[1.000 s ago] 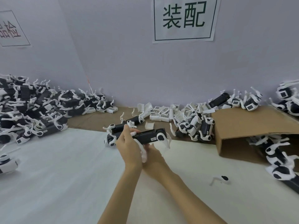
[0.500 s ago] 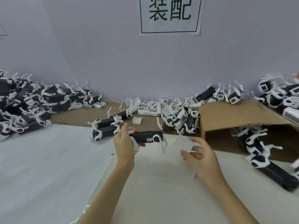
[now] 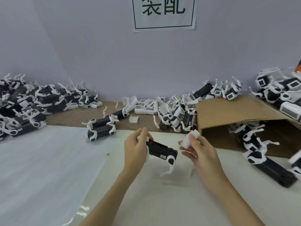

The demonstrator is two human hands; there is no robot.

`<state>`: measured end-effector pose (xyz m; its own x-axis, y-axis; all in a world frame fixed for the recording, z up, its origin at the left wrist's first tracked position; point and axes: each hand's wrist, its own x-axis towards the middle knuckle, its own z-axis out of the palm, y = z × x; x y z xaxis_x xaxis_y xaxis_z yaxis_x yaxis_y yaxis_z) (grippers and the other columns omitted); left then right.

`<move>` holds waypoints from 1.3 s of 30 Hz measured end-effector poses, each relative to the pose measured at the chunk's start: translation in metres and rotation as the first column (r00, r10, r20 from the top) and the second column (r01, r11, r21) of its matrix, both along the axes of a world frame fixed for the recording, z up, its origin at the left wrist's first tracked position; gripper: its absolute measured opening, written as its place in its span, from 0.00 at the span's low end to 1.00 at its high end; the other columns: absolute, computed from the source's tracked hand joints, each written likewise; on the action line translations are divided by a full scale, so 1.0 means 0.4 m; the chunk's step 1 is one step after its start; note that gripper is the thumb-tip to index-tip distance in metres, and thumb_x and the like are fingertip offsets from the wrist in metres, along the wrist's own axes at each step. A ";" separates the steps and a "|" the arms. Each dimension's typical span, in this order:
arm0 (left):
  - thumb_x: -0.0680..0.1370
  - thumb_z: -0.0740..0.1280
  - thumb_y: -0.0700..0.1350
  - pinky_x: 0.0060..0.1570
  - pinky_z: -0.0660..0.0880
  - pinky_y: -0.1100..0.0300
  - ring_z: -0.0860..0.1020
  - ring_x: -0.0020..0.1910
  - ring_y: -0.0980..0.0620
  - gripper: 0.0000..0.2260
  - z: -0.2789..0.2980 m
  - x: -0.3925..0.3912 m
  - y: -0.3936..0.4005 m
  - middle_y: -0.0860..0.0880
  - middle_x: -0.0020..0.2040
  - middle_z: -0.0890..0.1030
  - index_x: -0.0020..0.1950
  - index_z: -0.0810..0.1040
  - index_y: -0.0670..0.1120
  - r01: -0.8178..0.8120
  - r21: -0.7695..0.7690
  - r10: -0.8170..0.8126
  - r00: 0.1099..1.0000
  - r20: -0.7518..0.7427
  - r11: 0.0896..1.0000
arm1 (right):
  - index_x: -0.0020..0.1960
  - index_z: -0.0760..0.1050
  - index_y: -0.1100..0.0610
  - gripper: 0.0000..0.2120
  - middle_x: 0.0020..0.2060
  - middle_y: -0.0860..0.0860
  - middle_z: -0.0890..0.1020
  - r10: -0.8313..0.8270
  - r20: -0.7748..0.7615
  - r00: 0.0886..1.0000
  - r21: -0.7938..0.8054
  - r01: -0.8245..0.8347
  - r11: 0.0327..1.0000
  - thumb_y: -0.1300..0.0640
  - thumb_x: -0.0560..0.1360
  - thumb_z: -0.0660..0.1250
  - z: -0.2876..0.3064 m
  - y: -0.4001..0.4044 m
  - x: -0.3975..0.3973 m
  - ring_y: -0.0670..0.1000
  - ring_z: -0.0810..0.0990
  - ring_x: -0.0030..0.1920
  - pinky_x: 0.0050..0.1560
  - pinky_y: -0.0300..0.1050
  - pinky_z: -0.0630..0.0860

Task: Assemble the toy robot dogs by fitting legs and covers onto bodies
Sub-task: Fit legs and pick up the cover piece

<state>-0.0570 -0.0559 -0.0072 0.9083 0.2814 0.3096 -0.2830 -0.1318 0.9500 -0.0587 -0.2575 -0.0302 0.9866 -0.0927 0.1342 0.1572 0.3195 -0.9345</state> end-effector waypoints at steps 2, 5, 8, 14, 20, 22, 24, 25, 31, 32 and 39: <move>0.79 0.60 0.54 0.43 0.69 0.54 0.74 0.38 0.52 0.20 0.001 -0.004 -0.006 0.42 0.38 0.80 0.36 0.79 0.43 0.014 0.034 -0.015 1.000 0.017 0.999 | 0.57 0.82 0.55 0.21 0.47 0.56 0.87 -0.028 0.013 1.000 -0.096 0.029 0.995 0.40 0.76 0.68 0.005 0.007 -0.013 0.52 0.84 0.46 0.50 0.47 0.79; 0.81 0.60 0.55 0.40 0.68 0.56 0.73 0.36 0.53 0.20 -0.001 -0.006 -0.010 0.45 0.35 0.79 0.36 0.79 0.44 0.034 0.074 -0.037 0.998 0.045 0.997 | 0.63 0.82 0.43 0.15 0.49 0.47 0.86 -0.018 0.153 0.988 -0.433 0.083 0.897 0.40 0.83 0.63 -0.001 0.033 -0.039 0.46 0.84 0.50 0.52 0.38 0.78; 0.83 0.58 0.57 0.39 0.68 0.58 0.73 0.35 0.54 0.21 -0.004 -0.009 -0.013 0.50 0.33 0.77 0.38 0.78 0.46 0.047 0.142 -0.062 0.993 0.104 0.989 | 0.75 0.73 0.44 0.21 0.53 0.42 0.82 0.006 0.297 0.955 -0.666 0.203 0.718 0.43 0.83 0.62 -0.002 0.068 -0.062 0.43 0.80 0.57 0.56 0.36 0.76; 0.84 0.55 0.62 0.41 0.72 0.57 0.77 0.37 0.50 0.20 -0.008 -0.016 -0.023 0.50 0.37 0.79 0.45 0.78 0.51 0.036 0.193 -0.068 0.984 0.163 0.981 | 0.74 0.75 0.50 0.19 0.57 0.44 0.80 0.067 0.495 0.866 -0.734 0.376 0.565 0.52 0.85 0.63 0.005 0.099 -0.088 0.46 0.77 0.60 0.59 0.37 0.76; 0.82 0.56 0.65 0.44 0.77 0.39 0.79 0.38 0.42 0.23 -0.001 -0.012 -0.029 0.45 0.36 0.80 0.42 0.78 0.48 0.033 0.142 -0.042 0.997 0.065 0.989 | 0.81 0.63 0.45 0.30 0.71 0.40 0.73 0.183 0.441 0.878 -0.851 0.345 0.397 0.40 0.81 0.64 -0.003 0.101 -0.091 0.41 0.69 0.70 0.71 0.40 0.68; 0.82 0.57 0.66 0.46 0.78 0.34 0.80 0.41 0.36 0.24 0.002 -0.010 -0.026 0.43 0.37 0.80 0.43 0.78 0.48 0.066 0.106 -0.068 0.997 0.022 0.992 | 0.80 0.64 0.45 0.33 0.72 0.42 0.74 0.191 0.484 0.854 -0.852 0.410 0.325 0.46 0.79 0.72 -0.008 0.100 -0.083 0.45 0.71 0.70 0.72 0.42 0.69; 0.81 0.58 0.68 0.46 0.78 0.32 0.81 0.42 0.34 0.25 0.005 -0.010 -0.026 0.45 0.37 0.80 0.44 0.78 0.49 0.089 0.094 -0.088 0.996 -0.013 0.992 | 0.78 0.69 0.48 0.32 0.72 0.45 0.75 0.151 0.527 0.836 -0.828 0.465 0.314 0.53 0.77 0.76 -0.012 0.101 -0.073 0.48 0.74 0.70 0.71 0.47 0.73; 0.80 0.58 0.69 0.46 0.78 0.33 0.81 0.42 0.34 0.25 0.007 -0.012 -0.027 0.46 0.37 0.80 0.44 0.78 0.49 0.087 0.091 -0.085 0.996 -0.027 0.992 | 0.77 0.71 0.49 0.31 0.72 0.45 0.76 0.132 0.538 0.833 -0.819 0.478 0.318 0.55 0.77 0.76 -0.013 0.102 -0.070 0.49 0.74 0.70 0.71 0.49 0.74; 0.80 0.59 0.68 0.47 0.78 0.32 0.81 0.44 0.35 0.25 0.015 -0.019 -0.036 0.40 0.40 0.80 0.43 0.77 0.46 0.071 0.066 -0.068 0.997 -0.047 0.995 | 0.75 0.74 0.50 0.31 0.67 0.44 0.81 0.116 0.552 0.826 -0.801 0.486 0.350 0.56 0.74 0.79 -0.014 0.100 -0.069 0.50 0.78 0.65 0.67 0.45 0.75; 0.80 0.59 0.68 0.47 0.78 0.33 0.81 0.44 0.35 0.25 0.016 -0.020 -0.037 0.41 0.40 0.80 0.44 0.77 0.46 0.072 0.065 -0.070 0.997 -0.044 0.995 | 0.76 0.73 0.50 0.31 0.68 0.44 0.79 0.121 0.551 0.826 -0.801 0.483 0.354 0.55 0.75 0.78 -0.014 0.099 -0.069 0.49 0.77 0.67 0.69 0.45 0.74; 0.81 0.58 0.69 0.47 0.77 0.37 0.79 0.44 0.38 0.27 0.018 -0.031 -0.044 0.41 0.41 0.80 0.45 0.76 0.44 0.082 0.099 -0.083 0.996 0.012 0.992 | 0.76 0.72 0.50 0.32 0.67 0.43 0.80 0.105 0.621 0.777 -0.748 0.548 0.374 0.57 0.74 0.78 -0.018 0.111 -0.073 0.49 0.78 0.64 0.67 0.43 0.74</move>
<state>-0.0695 -0.0734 -0.0001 0.9218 0.1734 0.3468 -0.3119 -0.1995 0.9289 -0.0879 -0.2130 -0.0374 0.6739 0.1925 0.7133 0.5877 -0.7248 -0.3597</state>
